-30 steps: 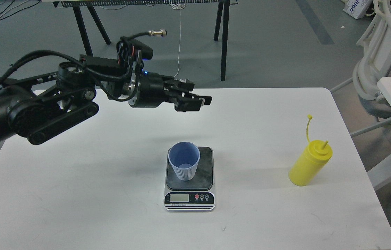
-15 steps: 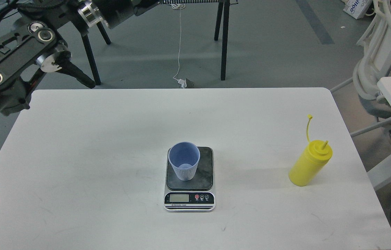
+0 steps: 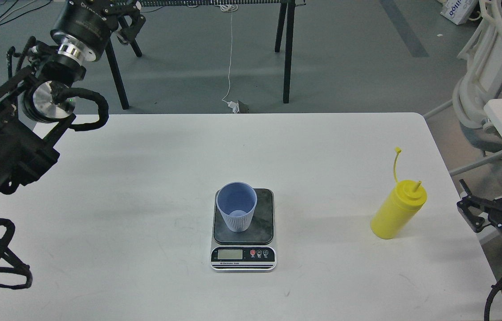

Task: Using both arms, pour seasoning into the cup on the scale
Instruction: 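Withdraw the left gripper up and away from the cup, then reach the right gripper to the yellow squeeze bottle and grasp it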

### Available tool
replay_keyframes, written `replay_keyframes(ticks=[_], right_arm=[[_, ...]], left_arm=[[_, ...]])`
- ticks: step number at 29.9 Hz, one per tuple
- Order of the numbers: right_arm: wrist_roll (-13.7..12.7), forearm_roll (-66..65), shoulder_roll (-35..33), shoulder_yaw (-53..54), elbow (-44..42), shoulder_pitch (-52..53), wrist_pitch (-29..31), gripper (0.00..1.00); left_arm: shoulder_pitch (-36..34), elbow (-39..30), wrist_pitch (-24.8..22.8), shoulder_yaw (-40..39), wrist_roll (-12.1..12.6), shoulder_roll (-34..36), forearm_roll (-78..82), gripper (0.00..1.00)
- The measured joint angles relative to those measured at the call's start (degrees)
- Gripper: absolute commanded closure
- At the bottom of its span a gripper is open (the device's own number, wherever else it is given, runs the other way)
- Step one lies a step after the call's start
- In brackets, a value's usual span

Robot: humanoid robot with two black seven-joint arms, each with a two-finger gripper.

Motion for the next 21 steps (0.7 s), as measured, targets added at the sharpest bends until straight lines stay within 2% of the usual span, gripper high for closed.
replay_keyframes(ticks=[4, 10, 15, 21], right_arm=[[0.15, -0.07, 0.17, 0.12, 1.15, -4.06, 0.0, 0.01], [0.14, -4.01, 1.49, -2.68, 2.5, -5.25, 0.0, 0.01], [0.08, -5.63, 6.87, -3.6, 2.36, -4.86, 0.0, 0.02], [0.21, -9.03, 13.42, -3.67, 1.34, -4.56, 0.0, 0.02]], left_arm=[[3.92, 0.05, -0.46, -3.16, 0.44, -0.36, -1.1, 0.0], [5.04, -0.98, 1.32, -5.97, 0.31, -0.49, -1.22, 0.0], [4.69, -2.51, 5.83, -6.09, 0.12, -0.5, -1.05, 0.0], [4.33, -2.67, 6.24, -6.05, 0.12, -0.43, -0.92, 0.0]])
